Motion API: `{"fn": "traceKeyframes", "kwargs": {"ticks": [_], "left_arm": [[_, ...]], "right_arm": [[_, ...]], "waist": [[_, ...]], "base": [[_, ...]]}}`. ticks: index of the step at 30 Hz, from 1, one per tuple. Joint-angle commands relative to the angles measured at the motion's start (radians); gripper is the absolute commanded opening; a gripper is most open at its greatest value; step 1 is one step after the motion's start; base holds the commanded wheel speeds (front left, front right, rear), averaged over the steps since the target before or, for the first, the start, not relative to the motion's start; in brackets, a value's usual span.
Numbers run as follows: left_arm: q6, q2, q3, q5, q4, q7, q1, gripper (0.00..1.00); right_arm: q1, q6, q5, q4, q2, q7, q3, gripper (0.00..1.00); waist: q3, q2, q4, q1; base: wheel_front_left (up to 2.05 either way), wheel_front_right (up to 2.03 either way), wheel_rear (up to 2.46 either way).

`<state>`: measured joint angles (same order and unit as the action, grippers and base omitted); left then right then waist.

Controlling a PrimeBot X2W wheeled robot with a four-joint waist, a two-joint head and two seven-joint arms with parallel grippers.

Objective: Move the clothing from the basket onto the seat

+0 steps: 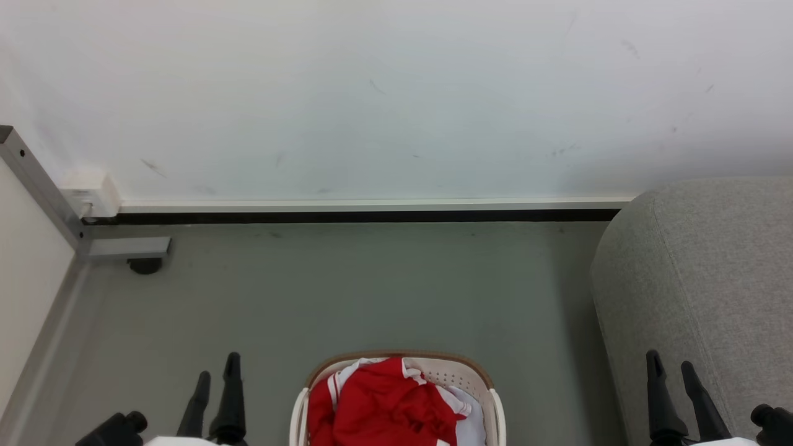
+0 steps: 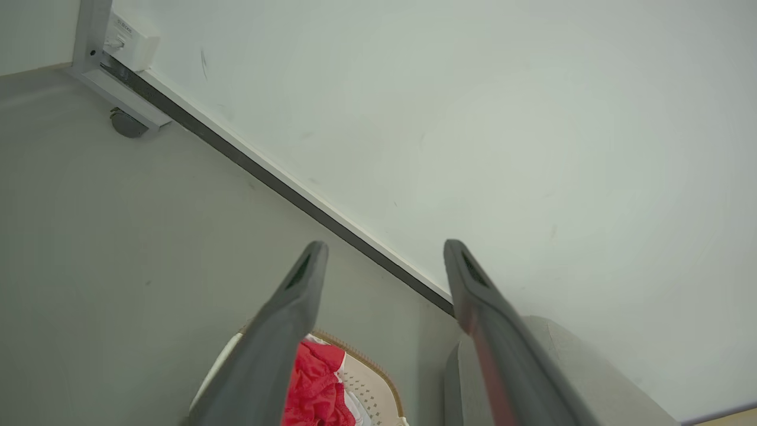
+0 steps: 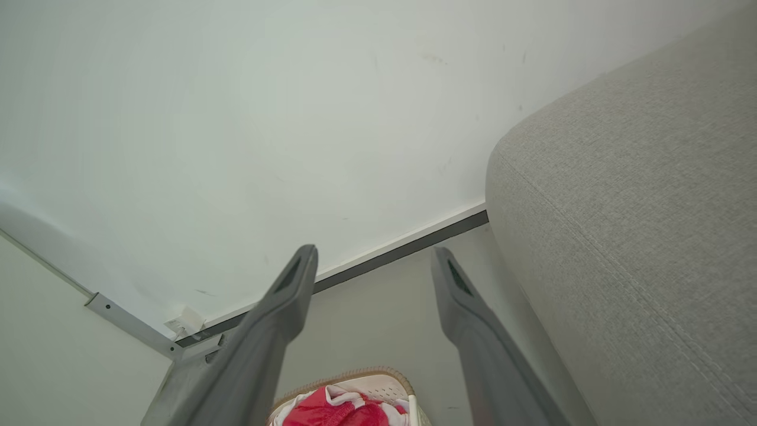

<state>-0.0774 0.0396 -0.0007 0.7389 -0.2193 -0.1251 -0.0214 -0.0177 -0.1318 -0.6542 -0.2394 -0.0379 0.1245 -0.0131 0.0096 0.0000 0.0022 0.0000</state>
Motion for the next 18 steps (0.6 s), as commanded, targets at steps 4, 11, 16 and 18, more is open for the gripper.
{"fn": "traceKeyframes", "kwargs": {"ticks": [4,11,16,18], "left_arm": [[0.005,0.01,-0.003,-0.1,0.013,-0.017,0.002,1.0],[0.002,0.011,-0.002,-0.219,0.004,-0.036,0.009,1.0],[-0.002,0.011,0.007,-0.291,-0.005,-0.049,0.012,1.0],[-0.003,0.011,0.01,-0.312,-0.008,-0.053,0.013,1.0]], "right_arm": [[0.003,0.001,0.08,-0.003,-0.011,0.018,0.003,1.0],[0.002,0.001,0.182,-0.022,-0.012,0.036,0.013,1.0],[0.0,0.001,0.24,-0.033,-0.012,0.048,0.017,1.0],[0.0,0.001,0.262,-0.037,-0.013,0.054,0.019,1.0]], "waist": [[0.0,0.0,-0.001,0.0],[-0.001,0.0,-0.005,0.0],[-0.002,0.0,-0.006,0.0],[-0.002,0.0,-0.006,0.0]], "base": [[0.0,0.0,0.0],[0.0,0.0,0.0],[0.0,0.0,0.0],[0.0,0.0,0.0]]}}
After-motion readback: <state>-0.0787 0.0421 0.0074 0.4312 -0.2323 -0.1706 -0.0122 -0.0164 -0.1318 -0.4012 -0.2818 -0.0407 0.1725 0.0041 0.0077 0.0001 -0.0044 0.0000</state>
